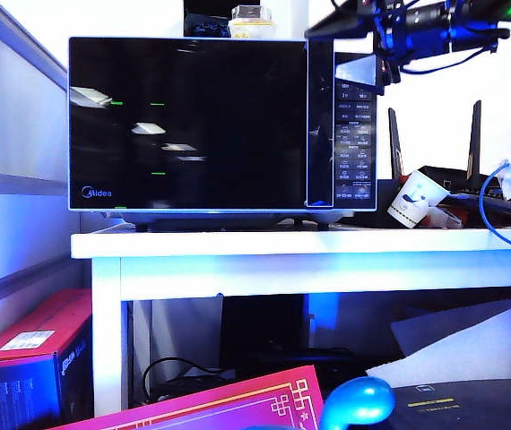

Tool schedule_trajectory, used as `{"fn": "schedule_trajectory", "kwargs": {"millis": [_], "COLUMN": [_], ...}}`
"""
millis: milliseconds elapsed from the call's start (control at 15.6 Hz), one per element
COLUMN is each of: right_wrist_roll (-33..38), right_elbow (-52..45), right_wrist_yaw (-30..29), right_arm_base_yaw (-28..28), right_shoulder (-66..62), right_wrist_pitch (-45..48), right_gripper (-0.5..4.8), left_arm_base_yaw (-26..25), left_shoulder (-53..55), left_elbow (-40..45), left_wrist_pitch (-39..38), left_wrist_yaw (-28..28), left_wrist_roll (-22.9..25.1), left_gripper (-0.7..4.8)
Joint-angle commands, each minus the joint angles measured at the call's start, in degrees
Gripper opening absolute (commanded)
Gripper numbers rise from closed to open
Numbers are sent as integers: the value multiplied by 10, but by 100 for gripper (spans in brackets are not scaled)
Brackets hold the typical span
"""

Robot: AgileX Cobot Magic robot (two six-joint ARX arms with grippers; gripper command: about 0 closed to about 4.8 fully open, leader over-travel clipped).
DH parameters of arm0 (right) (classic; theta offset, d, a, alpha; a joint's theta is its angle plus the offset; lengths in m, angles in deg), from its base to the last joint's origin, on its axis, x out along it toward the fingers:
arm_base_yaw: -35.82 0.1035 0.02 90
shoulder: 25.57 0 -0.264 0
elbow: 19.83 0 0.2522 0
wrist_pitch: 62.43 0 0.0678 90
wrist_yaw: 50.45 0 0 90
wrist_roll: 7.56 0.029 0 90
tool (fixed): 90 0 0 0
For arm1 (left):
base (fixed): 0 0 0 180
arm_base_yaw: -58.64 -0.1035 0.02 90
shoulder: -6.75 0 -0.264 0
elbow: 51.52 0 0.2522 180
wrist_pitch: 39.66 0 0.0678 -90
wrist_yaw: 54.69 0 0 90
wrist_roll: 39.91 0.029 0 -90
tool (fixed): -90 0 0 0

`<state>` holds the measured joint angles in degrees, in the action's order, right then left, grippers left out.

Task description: Open the microwave door, place the box of snacks from the top of the microwave inside, then close the microwave door.

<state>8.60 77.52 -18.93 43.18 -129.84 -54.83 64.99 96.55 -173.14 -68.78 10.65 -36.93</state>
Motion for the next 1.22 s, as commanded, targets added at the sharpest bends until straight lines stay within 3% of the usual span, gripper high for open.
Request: {"fn": "schedule_trajectory", "kwargs": {"millis": [64,320,833,1217], "right_wrist_roll": [3,4,4,40], "right_elbow": [3,3,3,3], "right_wrist_yaw": [-40,-93,-110,-177], "right_arm_base_yaw": [-6,-33,-23,-22], "right_shoulder": [16,38,38,39], "right_wrist_pitch": [-28,-63,-66,-66], "right_gripper": [471,458,458,458], "left_arm_base_yaw": [0,3,36,53], "left_shoulder": [-1,-1,16,26], "left_elbow": [-2,-2,-2,-2], "left_wrist_pitch": [1,-4,-2,0], "left_wrist_yaw": [-3,-2,-2,0], "left_wrist_roll": [1,0,1,2], "left_gripper": [-6,-6,-5,-6]}}
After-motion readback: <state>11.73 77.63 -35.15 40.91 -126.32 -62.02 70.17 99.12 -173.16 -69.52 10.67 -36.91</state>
